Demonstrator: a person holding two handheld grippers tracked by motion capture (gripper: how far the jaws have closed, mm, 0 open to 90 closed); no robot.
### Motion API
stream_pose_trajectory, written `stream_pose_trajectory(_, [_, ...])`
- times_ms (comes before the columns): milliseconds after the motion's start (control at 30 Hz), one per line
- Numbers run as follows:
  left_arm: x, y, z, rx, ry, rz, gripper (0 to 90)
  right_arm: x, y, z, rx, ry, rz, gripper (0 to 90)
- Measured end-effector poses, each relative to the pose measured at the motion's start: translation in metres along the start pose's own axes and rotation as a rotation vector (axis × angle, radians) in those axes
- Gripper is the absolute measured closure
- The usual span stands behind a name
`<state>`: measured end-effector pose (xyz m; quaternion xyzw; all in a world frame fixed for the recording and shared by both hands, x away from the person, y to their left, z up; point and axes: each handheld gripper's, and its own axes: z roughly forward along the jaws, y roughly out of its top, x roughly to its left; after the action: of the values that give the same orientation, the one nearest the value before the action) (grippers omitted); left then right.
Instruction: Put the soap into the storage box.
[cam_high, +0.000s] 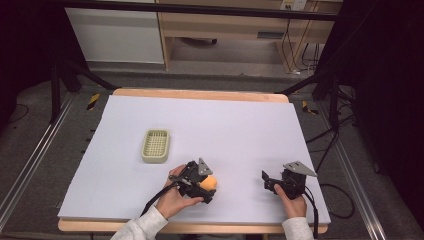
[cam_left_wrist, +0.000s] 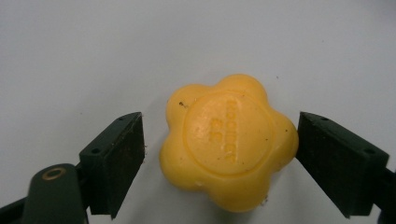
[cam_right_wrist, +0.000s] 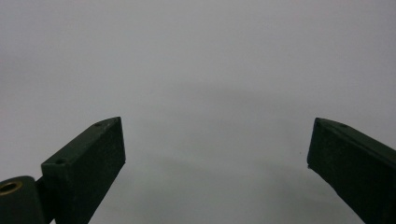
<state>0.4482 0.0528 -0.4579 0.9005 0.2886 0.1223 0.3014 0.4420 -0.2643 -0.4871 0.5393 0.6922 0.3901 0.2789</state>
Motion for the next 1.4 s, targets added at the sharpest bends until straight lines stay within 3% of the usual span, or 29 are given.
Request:
stream_pose_trajectory(300, [-0.001,0.001,0.008,0.029,-0.012,0.008,17.2,0.000,0.000,0.000,0.000,0.000,0.000,4.7])
stream_pose_trajectory(567, [-0.003,0.000,0.013,0.049,-0.008,0.009,23.8,0.000,0.000,0.000,0.002,0.001,0.002,4.7])
stream_pose_trajectory(1400, [-0.002,-0.001,0.012,0.051,-0.011,0.008,25.8,0.000,0.000,0.000,0.007,0.005,0.006,4.7])
